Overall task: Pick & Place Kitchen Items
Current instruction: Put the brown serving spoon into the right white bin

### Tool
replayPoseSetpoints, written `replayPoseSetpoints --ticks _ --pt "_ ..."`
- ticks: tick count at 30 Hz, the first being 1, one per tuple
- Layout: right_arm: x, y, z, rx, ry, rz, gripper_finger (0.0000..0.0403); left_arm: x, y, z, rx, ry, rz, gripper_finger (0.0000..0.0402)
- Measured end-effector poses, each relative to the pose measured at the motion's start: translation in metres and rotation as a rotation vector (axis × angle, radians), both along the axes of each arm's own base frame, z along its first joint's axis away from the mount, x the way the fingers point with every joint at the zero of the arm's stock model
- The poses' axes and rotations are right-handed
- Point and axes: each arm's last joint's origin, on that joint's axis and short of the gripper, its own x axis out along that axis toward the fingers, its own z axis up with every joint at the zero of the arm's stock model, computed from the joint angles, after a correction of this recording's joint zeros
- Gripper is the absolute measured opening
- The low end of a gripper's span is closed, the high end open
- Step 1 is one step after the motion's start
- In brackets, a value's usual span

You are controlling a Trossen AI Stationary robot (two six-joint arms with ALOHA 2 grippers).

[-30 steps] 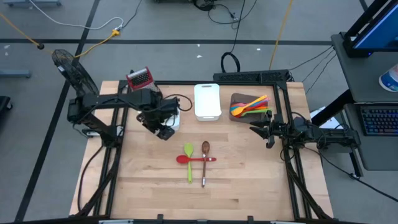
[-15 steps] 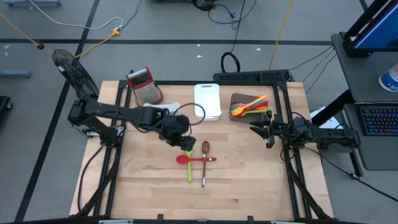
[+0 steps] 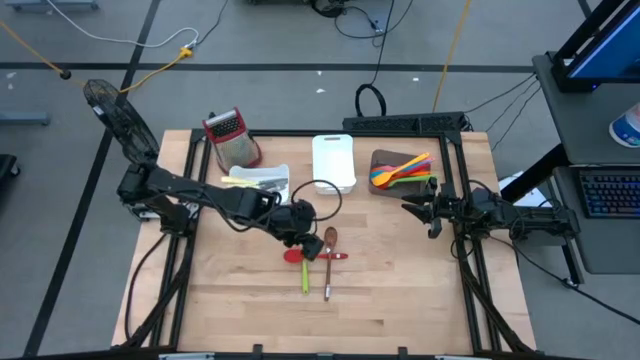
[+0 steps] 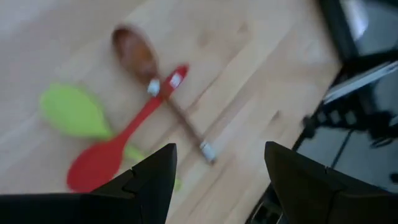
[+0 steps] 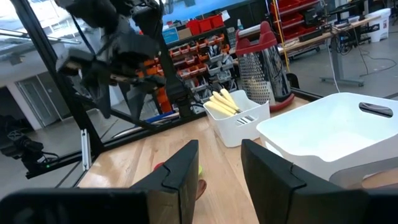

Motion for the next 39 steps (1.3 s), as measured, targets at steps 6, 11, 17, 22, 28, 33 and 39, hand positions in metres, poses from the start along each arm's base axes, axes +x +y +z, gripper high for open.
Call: replayPoseSetpoints --ticks 6,11,17,22,28,33,39 --pt "0.0 0.0 0.0 0.0 0.001 0.0 0.0114 0.001 0.003 0.001 -0.028 -0.005 0.049 0.0251" --pt "0.0 0.0 0.0 -0.01 0.002 -0.002 0.0114 0.004 0.0 -0.01 -0.09 0.066 0.088 0.0251" --pt "0.0 0.0 0.0 -0.136 0.017 -0.012 0.0114 0.023 -0.011 -0.037 -0.185 0.122 0.162 0.025" --pt "0.0 0.0 0.0 -0.16 0.021 -0.014 0.0114 0.04 -0.017 -0.057 -0.294 0.125 0.265 0.025" --pt "0.0 0.0 0.0 -0.16 0.023 -0.014 0.0114 0.059 -0.032 -0.086 -0.384 0.118 0.382 0.025" --pt "0.0 0.0 -0.001 -0.16 0.025 -0.013 0.0114 0.06 -0.047 -0.104 -0.412 0.166 0.488 0.025" --pt "0.0 0.0 -0.002 -0.16 0.036 -0.013 0.0114 0.058 -0.057 -0.109 -0.381 0.141 0.565 0.025"
